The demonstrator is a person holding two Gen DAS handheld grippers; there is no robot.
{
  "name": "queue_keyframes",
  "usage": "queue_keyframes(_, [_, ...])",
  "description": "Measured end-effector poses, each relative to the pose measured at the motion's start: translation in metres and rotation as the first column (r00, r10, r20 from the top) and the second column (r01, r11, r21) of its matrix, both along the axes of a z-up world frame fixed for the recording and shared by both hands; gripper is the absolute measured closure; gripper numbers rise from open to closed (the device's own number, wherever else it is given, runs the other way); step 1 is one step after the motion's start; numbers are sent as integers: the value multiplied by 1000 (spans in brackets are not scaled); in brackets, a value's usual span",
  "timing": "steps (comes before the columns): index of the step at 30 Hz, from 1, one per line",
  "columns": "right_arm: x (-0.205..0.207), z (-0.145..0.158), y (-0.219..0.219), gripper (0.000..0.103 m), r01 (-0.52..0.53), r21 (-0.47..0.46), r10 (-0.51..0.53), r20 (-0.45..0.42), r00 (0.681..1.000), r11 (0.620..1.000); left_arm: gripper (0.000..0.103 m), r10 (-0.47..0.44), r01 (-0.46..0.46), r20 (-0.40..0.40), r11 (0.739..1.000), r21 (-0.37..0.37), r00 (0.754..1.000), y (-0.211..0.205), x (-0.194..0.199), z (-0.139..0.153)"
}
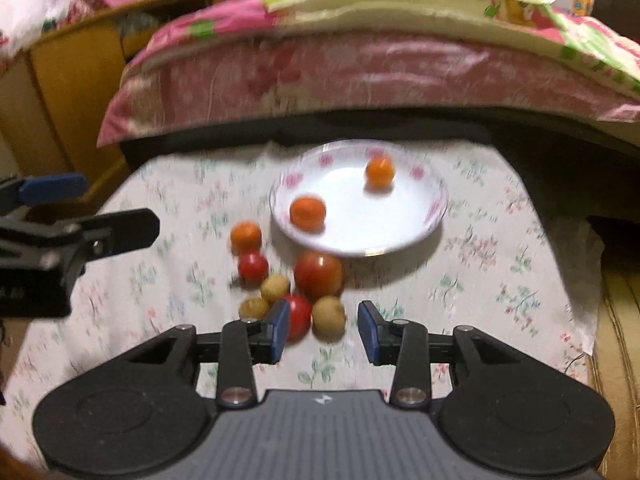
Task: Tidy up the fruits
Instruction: 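Lift both tools away from the plate back toward the fruit cluster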
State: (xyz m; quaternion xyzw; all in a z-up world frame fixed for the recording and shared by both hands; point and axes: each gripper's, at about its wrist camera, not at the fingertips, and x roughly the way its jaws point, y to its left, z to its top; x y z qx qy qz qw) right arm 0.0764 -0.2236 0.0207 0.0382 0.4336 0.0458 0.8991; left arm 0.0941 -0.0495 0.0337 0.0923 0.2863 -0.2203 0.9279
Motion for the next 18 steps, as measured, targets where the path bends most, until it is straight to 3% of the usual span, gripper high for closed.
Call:
queue_keyframes(5, [1,-16,2,59,-49,-22,48,-35,998,999,11,-55,57,-93,998,26,994,0,2,-25])
queue_keyframes(18, [24,-38,6,59,-107,-43,104,-74,992,993,11,-97,107,-173,993,48,980,-2,7,-45])
